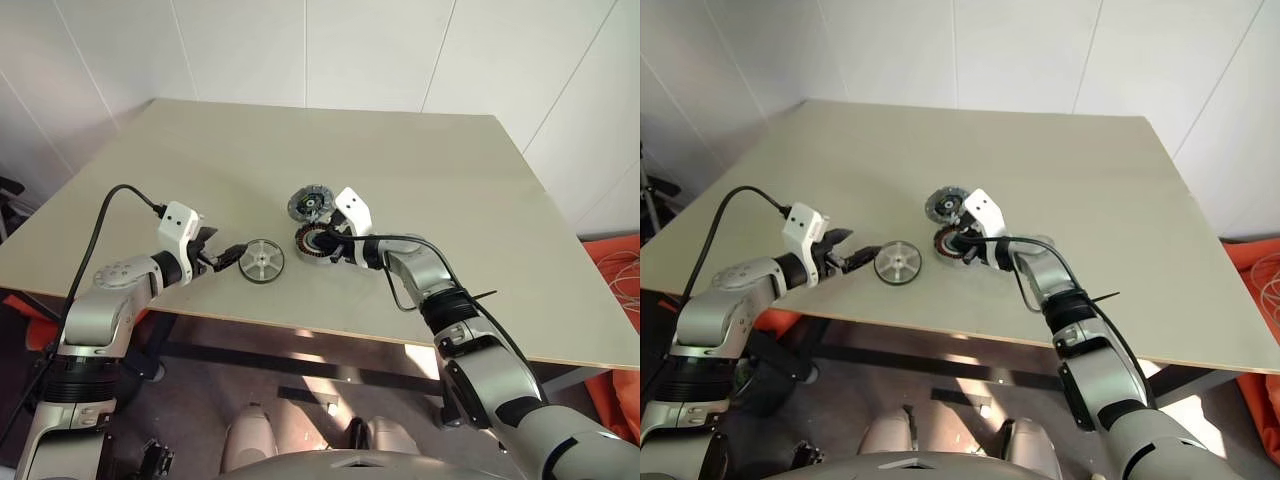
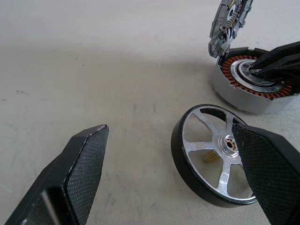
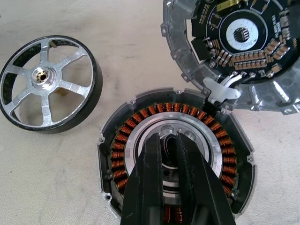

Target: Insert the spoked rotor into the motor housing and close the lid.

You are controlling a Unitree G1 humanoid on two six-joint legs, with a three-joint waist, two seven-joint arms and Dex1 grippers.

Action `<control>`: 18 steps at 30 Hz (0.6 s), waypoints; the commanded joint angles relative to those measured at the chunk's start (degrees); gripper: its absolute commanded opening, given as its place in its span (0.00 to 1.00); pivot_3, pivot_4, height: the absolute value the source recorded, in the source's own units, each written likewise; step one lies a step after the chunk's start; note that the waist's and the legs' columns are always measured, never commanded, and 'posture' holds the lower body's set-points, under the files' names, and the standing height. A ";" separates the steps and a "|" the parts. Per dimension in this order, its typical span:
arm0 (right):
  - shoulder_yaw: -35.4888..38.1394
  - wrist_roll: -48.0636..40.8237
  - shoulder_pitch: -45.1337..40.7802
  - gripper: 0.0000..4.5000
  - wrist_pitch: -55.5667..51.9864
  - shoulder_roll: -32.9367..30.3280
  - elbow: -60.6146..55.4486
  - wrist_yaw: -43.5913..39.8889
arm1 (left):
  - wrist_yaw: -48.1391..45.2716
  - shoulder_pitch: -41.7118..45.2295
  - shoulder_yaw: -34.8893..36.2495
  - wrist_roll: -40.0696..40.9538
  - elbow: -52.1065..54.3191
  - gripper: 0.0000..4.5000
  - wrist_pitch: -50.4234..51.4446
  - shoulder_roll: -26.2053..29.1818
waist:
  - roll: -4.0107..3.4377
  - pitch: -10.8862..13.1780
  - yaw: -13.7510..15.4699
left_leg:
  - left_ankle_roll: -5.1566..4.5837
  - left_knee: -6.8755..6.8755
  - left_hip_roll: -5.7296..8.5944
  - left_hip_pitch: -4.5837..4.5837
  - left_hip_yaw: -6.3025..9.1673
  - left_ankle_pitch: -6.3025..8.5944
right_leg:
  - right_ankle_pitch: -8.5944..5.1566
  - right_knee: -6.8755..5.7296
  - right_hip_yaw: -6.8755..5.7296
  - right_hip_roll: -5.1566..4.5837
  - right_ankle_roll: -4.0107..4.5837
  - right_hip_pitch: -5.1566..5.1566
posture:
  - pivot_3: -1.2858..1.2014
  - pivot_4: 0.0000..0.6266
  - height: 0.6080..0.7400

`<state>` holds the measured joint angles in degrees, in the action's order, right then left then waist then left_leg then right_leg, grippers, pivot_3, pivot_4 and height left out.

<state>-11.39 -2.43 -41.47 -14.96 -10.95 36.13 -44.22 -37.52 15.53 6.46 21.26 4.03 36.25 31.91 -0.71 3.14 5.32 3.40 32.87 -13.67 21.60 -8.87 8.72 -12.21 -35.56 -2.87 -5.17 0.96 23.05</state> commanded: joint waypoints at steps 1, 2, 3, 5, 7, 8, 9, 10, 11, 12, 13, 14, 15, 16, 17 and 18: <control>1.89 -0.33 -2.97 0.12 1.90 -0.31 1.10 0.75 | -0.06 0.74 0.80 -0.08 1.21 1.00 -0.89 0.94 | 0.00 0.00 0.02 | 0.00 0.00 0.00 0.00 0.00 0.00 | 0.00 0.00 0.00 0.00 0.00 0.00 | 0.52 0.00 1.00; 1.93 -0.38 -3.18 0.12 2.09 -0.40 1.44 0.71 | -0.05 0.75 0.78 -0.10 1.22 1.00 -0.90 0.94 | 0.00 0.00 0.03 | 0.00 0.01 0.00 0.00 0.00 0.00 | 0.00 -0.01 0.00 0.00 0.00 0.00 | 0.52 0.00 1.00; 1.95 -0.41 -3.29 0.12 2.24 -0.43 1.65 0.67 | -0.03 0.75 0.77 -0.11 1.25 1.00 -0.90 0.94 | 0.00 0.00 0.03 | 0.00 0.01 0.00 0.00 0.00 0.00 | 0.00 -0.01 0.00 0.00 0.00 0.00 | 0.52 0.00 1.00; 2.04 -0.37 -3.36 0.04 2.43 -0.42 1.93 0.69 | 0.02 0.76 0.75 -0.15 1.27 1.00 -0.93 0.96 | 0.00 0.00 0.01 | 0.00 0.01 0.00 0.00 0.00 0.00 | 0.00 -0.01 0.00 0.00 0.00 0.00 | 0.52 0.00 1.00; 2.02 -0.24 -3.25 0.00 2.47 -0.43 1.86 0.56 | 0.05 0.76 0.75 -0.16 1.30 1.00 -0.91 0.98 | 0.00 0.00 0.00 | 0.00 0.01 0.00 0.00 0.00 0.00 | 0.00 -0.01 0.00 0.00 0.00 0.00 | 0.52 0.00 1.00; 1.92 -0.17 -3.11 0.00 2.46 -0.46 1.70 0.41 | 0.06 0.78 0.76 -0.18 1.28 1.00 -0.91 1.01 | 0.00 0.00 0.00 | 0.00 0.01 0.00 0.00 0.00 0.00 | 0.00 -0.01 0.00 0.00 0.00 0.00 | 0.52 0.00 1.00; 1.89 -0.14 -3.01 0.00 2.44 -0.47 1.57 0.32 | 0.07 0.77 0.76 -0.19 1.29 1.00 -0.91 1.03 | 0.00 0.00 0.00 | 0.00 0.01 0.00 0.00 0.00 0.00 | 0.00 -0.01 0.00 0.00 0.00 0.00 | 0.52 0.00 1.00; 1.87 -0.12 -2.96 0.00 2.45 -0.48 1.50 0.28 | 0.05 0.79 0.75 -0.22 1.27 1.00 -0.92 1.04 | 0.00 0.00 0.00 | 0.00 0.01 0.00 0.00 0.00 0.00 | 0.00 -0.01 0.00 0.00 0.00 0.00 | 0.52 0.00 1.00; 1.87 -0.11 -2.91 0.00 2.45 -0.48 1.43 0.26 | 0.05 0.77 0.74 -0.22 1.29 1.00 -0.91 1.06 | 0.00 0.00 0.00 | 0.00 0.01 0.00 0.00 0.00 0.00 | 0.00 -0.01 0.00 0.00 0.00 0.00 | 0.52 0.00 1.00; 1.90 -0.13 -2.90 0.00 2.42 -0.48 1.40 0.29 | 0.04 0.76 0.73 -0.22 1.32 1.00 -0.91 1.07 | 0.00 0.00 0.00 | 0.00 0.01 0.00 0.00 0.00 0.00 | 0.00 -0.01 0.00 0.00 0.00 0.00 | 0.52 0.00 1.00; 1.95 -0.11 -2.92 0.00 2.43 -0.47 1.40 0.42 | 0.02 0.78 0.70 -0.24 1.28 1.00 -0.94 1.08 | 0.00 0.00 0.01 | 0.00 0.01 0.00 0.00 0.00 0.00 | 0.00 -0.01 0.00 0.00 0.00 0.00 | 0.52 0.00 1.00; 1.99 -0.10 -2.94 0.00 2.44 -0.47 1.41 0.51 | 0.01 0.79 0.68 -0.24 1.25 1.00 -0.96 1.09 | 0.00 0.00 0.00 | 0.00 0.01 0.00 0.00 0.00 0.00 | 0.00 -0.02 0.00 0.00 0.00 0.00 | 0.52 0.00 1.00; 2.10 -0.14 -3.01 0.00 2.47 -0.48 1.36 0.65 | -0.01 0.79 0.66 -0.25 1.23 1.00 -0.98 1.11 | 0.00 0.00 0.01 | 0.00 0.01 0.00 0.00 0.00 0.00 | 0.00 -0.02 0.00 0.00 0.00 0.00 | 0.52 0.00 1.00; 2.17 -0.17 -3.03 0.00 2.48 -0.51 1.26 0.74 | -0.02 0.76 0.65 -0.24 1.27 1.00 -0.98 1.13 | 0.00 0.00 0.01 | 0.00 0.02 0.00 0.00 0.00 0.00 | 0.00 -0.02 0.00 0.00 0.00 0.00 | 0.52 0.00 1.00; 2.40 -0.46 -3.03 0.00 2.56 -0.46 0.77 0.71 | -0.01 0.73 0.58 -0.29 1.29 1.00 -0.98 1.13 | 0.00 0.00 0.01 | 0.00 0.02 0.00 0.00 0.00 0.00 | 0.00 -0.02 0.00 0.00 0.00 0.00 | 0.52 0.00 1.00; 2.52 -0.71 -2.96 0.00 2.51 -0.43 0.14 0.58 | 0.01 0.72 0.49 -0.38 1.25 1.00 -1.02 1.13 | 0.00 0.00 0.00 | 0.00 0.02 0.00 0.00 0.00 0.00 | 0.00 -0.02 0.00 0.00 0.00 0.00 | 0.52 0.00 1.00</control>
<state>-10.16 -2.32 -43.04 -13.64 -11.27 38.92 -43.59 -37.49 15.53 6.46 21.17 4.03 36.22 32.19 -0.71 3.14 5.32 3.40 32.88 -13.67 21.60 -8.87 8.72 -12.21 -35.57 -2.87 -5.17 0.97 23.05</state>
